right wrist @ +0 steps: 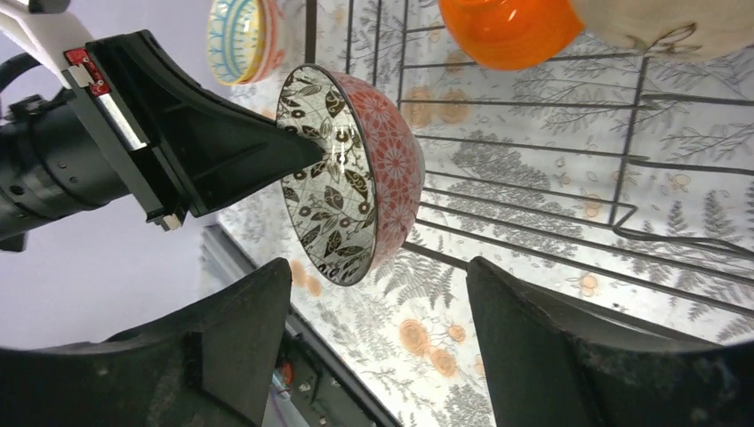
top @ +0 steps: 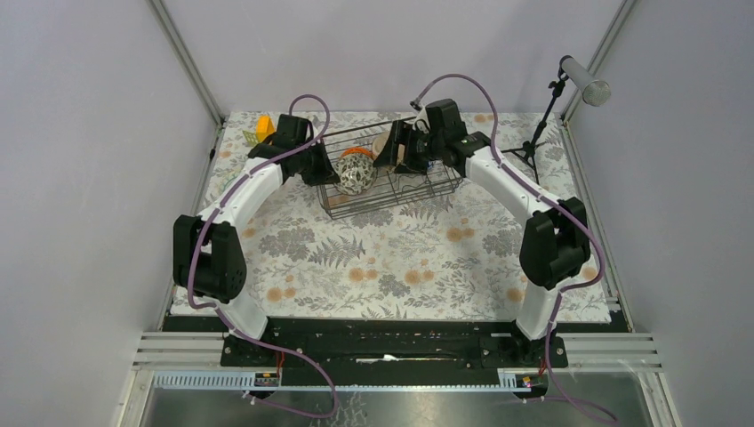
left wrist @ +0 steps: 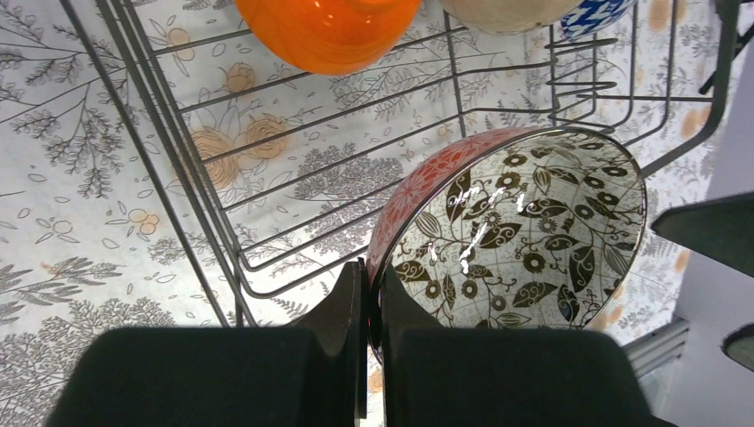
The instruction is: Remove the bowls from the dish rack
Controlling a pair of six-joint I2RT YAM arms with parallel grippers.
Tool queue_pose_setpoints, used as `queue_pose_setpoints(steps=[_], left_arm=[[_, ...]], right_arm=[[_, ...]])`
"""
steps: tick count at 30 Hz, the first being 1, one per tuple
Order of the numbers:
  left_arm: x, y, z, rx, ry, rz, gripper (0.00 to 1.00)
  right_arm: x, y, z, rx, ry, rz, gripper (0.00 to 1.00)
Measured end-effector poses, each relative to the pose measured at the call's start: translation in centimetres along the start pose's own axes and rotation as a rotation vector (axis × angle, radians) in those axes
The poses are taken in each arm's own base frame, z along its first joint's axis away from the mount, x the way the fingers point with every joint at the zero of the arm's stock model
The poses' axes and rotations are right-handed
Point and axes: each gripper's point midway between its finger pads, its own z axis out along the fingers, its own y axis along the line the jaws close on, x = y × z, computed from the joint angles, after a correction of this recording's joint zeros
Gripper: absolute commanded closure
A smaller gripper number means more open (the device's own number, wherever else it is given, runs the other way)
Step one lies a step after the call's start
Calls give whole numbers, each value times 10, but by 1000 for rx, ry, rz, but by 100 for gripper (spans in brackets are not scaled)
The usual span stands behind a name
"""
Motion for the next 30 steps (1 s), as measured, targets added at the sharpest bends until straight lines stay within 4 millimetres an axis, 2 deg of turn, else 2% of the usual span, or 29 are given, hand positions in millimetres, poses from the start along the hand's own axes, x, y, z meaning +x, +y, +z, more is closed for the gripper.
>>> queue_pose_setpoints(steps=[7, 12, 21, 30], left_arm=[[1, 4, 0, -52, -5, 22, 100], [-1, 0, -2, -46, -10, 28, 100], [-2, -7, -4, -25, -8, 30, 100], [1, -11, -3, -9, 5, 30, 100]], right_arm=[[7, 19, -1, 130, -10, -208, 35], [9, 23, 0, 204, -25, -277, 42], [-3, 4, 14, 331, -50, -300, 53], [-3, -3, 25, 393, -33, -330, 56]])
